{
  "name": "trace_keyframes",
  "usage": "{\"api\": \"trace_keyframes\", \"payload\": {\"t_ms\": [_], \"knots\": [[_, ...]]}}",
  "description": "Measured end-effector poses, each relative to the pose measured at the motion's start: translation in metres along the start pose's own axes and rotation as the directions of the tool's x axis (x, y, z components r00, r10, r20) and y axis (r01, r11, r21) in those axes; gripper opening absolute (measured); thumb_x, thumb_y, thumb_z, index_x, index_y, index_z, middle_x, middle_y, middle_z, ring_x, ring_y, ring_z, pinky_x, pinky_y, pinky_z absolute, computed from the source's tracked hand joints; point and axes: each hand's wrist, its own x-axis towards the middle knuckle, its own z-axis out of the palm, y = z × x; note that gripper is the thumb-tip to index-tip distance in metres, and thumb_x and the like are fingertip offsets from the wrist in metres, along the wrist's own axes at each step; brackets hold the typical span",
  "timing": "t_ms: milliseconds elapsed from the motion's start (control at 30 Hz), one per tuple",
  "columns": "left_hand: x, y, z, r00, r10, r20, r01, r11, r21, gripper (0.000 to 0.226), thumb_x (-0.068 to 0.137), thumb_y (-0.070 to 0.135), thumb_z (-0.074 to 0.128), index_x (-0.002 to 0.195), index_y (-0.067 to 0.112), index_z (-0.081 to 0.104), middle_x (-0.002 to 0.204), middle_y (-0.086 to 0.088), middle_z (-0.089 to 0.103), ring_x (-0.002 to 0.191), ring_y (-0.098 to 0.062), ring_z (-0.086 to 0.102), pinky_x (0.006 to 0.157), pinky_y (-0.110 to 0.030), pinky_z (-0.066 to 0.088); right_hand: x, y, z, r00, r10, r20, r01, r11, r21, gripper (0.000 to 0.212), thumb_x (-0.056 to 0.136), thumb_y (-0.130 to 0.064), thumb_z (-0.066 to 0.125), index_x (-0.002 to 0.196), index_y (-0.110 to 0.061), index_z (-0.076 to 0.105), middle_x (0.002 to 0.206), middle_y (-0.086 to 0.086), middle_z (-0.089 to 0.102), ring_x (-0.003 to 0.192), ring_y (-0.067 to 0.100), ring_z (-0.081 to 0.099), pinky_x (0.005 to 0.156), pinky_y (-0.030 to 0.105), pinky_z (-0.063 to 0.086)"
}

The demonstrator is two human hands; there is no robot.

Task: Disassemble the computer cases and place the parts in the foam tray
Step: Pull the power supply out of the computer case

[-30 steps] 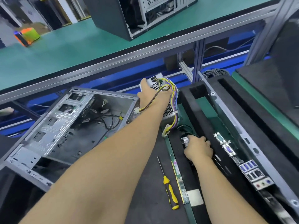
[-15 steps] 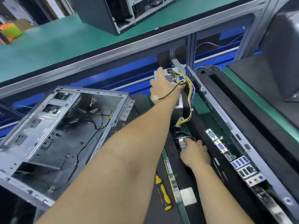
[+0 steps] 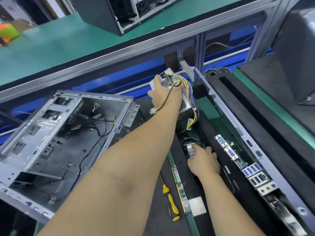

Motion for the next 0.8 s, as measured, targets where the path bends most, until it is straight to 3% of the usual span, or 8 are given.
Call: {"api": "trace_keyframes", "payload": {"t_ms": [100, 167, 200, 267, 333, 500, 667, 800], "knots": [[-0.003, -0.007, -0.002, 0.987, 0.062, 0.148, -0.074, 0.994, 0.075, 0.067, 0.090, 0.033, 0.067, 0.151, 0.040, 0.041, 0.127, -0.010, 0.046, 0.104, -0.021, 0.065, 0.078, -0.029, 0.041, 0.001, 0.000, -0.001, 1.000, 0.002, -0.002, -0.002, 1.000, 0.005, 0.052, 0.092, -0.027, 0.056, 0.143, -0.035, 0.045, 0.142, 0.011, 0.040, 0.128, 0.034, 0.041, 0.083, 0.039, 0.047], [-0.021, -0.002, -0.003, 0.940, 0.133, 0.315, -0.237, 0.917, 0.321, 0.048, 0.105, 0.019, 0.055, 0.149, 0.024, 0.038, 0.089, -0.008, 0.045, 0.062, 0.010, 0.065, 0.051, -0.009, 0.041, 0.002, 0.002, -0.001, 1.000, -0.004, 0.007, 0.003, 1.000, 0.019, 0.055, 0.093, -0.028, 0.056, 0.145, -0.036, 0.044, 0.143, 0.011, 0.040, 0.129, 0.034, 0.040, 0.084, 0.040, 0.048], [-0.025, 0.001, -0.005, 0.933, 0.160, 0.322, -0.266, 0.910, 0.319, 0.045, 0.106, 0.013, 0.051, 0.145, 0.025, 0.033, 0.082, -0.005, 0.040, 0.051, 0.013, 0.060, 0.043, -0.009, 0.038, 0.002, 0.004, -0.001, 1.000, -0.006, 0.012, 0.005, 1.000, 0.026, 0.055, 0.093, -0.027, 0.056, 0.145, -0.037, 0.043, 0.143, 0.010, 0.040, 0.129, 0.034, 0.040, 0.084, 0.040, 0.047], [-0.014, -0.014, 0.008, 0.979, 0.082, 0.186, -0.135, 0.946, 0.294, 0.054, 0.095, 0.025, 0.069, 0.140, 0.034, 0.040, 0.105, -0.008, 0.046, 0.090, -0.002, 0.065, 0.060, -0.025, 0.046, 0.004, 0.004, 0.000, 1.000, -0.009, 0.018, 0.009, 0.999, 0.033, 0.054, 0.093, -0.026, 0.055, 0.145, -0.037, 0.043, 0.143, 0.010, 0.039, 0.130, 0.033, 0.039, 0.082, 0.039, 0.045], [-0.010, -0.013, 0.017, 0.997, 0.067, 0.024, -0.071, 0.946, 0.315, 0.084, 0.081, 0.040, 0.080, 0.150, 0.040, 0.033, 0.133, -0.010, 0.039, 0.117, -0.030, 0.049, 0.081, -0.042, 0.047, 0.004, 0.005, 0.001, 1.000, -0.009, 0.021, 0.009, 1.000, 0.029, 0.055, 0.093, -0.025, 0.055, 0.146, -0.037, 0.042, 0.144, 0.010, 0.038, 0.132, 0.034, 0.038, 0.082, 0.039, 0.045], [-0.007, -0.036, 0.039, 0.988, 0.109, 0.106, -0.140, 0.928, 0.347, 0.091, 0.082, 0.041, 0.082, 0.155, 0.039, 0.029, 0.145, -0.015, 0.028, 0.122, -0.037, 0.041, 0.096, -0.046, 0.044, 0.007, 0.005, 0.000, 0.999, -0.019, 0.040, 0.018, 1.000, 0.019, 0.056, 0.093, -0.024, 0.053, 0.147, -0.036, 0.042, 0.143, 0.011, 0.039, 0.134, 0.036, 0.036, 0.093, 0.042, 0.047], [0.002, -0.048, 0.041, 0.987, -0.111, 0.115, 0.068, 0.942, 0.329, 0.083, 0.080, 0.043, 0.082, 0.149, 0.039, 0.037, 0.142, -0.011, 0.034, 0.123, -0.035, 0.050, 0.093, -0.041, 0.046, 0.005, 0.001, -0.002, 0.998, -0.027, 0.057, 0.027, 1.000, -0.007, 0.051, 0.093, -0.024, 0.054, 0.142, -0.033, 0.047, 0.143, 0.011, 0.039, 0.133, 0.036, 0.036, 0.091, 0.041, 0.048], [-0.008, -0.055, 0.050, 0.977, -0.147, 0.155, 0.066, 0.898, 0.434, 0.072, 0.075, 0.045, 0.082, 0.135, 0.037, 0.043, 0.137, -0.012, 0.035, 0.116, -0.037, 0.051, 0.088, -0.044, 0.048, 0.007, 0.002, -0.004, 0.998, -0.039, 0.048, 0.036, 0.998, 0.058, 0.038, 0.092, -0.023, 0.051, 0.128, -0.029, 0.060, 0.132, 0.013, 0.051, 0.123, 0.039, 0.046, 0.089, 0.041, 0.050]]}}
